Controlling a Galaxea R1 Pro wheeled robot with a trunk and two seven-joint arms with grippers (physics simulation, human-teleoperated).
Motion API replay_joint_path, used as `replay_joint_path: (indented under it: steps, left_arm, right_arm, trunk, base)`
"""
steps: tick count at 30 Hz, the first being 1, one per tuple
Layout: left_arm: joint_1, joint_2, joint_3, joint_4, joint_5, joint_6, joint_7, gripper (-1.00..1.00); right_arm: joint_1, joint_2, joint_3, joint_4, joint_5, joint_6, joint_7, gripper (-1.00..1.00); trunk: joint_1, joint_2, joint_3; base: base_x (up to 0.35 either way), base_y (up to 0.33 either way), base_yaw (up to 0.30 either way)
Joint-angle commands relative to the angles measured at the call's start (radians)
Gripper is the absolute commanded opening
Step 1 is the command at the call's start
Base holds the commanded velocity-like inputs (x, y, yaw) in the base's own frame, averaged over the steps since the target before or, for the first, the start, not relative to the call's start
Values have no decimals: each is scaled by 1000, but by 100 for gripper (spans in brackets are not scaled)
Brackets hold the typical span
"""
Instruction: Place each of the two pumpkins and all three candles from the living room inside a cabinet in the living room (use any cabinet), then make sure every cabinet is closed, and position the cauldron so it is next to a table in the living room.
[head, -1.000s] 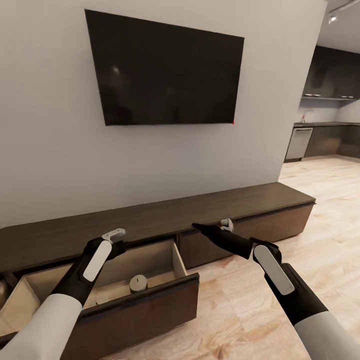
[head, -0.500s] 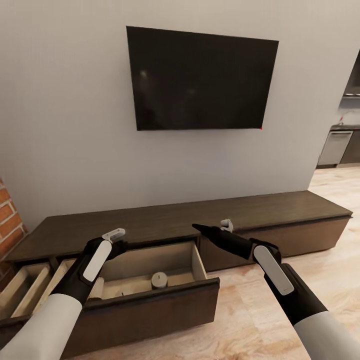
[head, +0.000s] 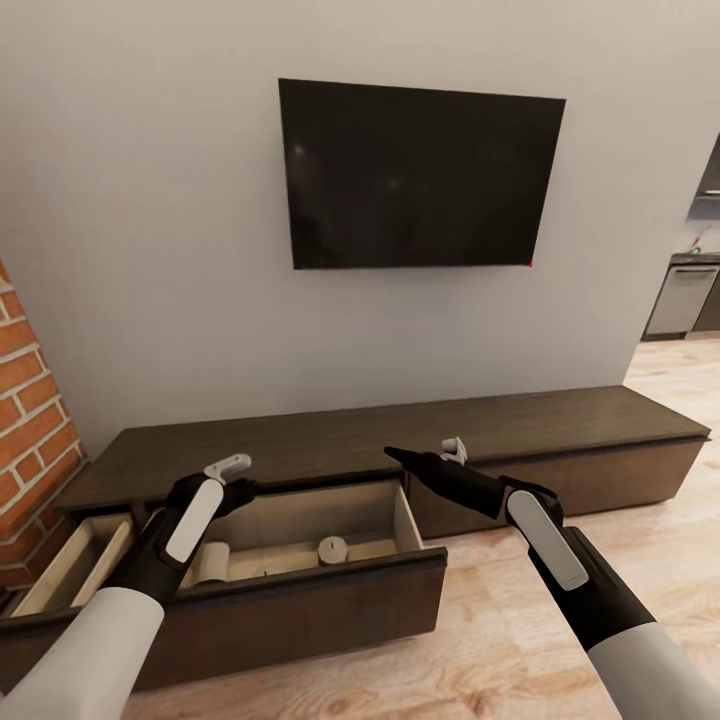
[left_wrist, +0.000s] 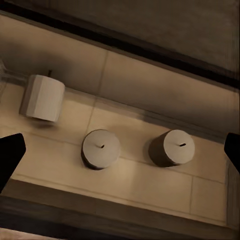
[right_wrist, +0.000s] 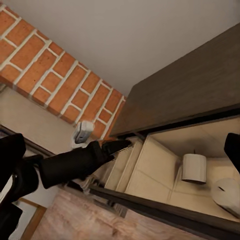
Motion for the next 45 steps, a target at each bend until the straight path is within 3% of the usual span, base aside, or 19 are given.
replay_joint_path:
  steps: [1,41,45]
  left_arm:
    - [-1,1,-3,-6,10,1,10,100]
    - [-1,4,-2,-14,10,3,9,100]
    - [-1,3,-3,-14,10,3,9,100]
  right_arm:
    - [-1,0,1,0,-1,2,2,100]
    - [-1,0,1,1,1,-27,0,100]
    - [-1,2,3,10,23,-26,-50,100]
  trunk:
    - [-4,7,2]
    - [-157,287,127]
    - [-157,287,127]
  base:
    - [-30,1,1]
    - [-300,111,0]
    - [-316,108,0]
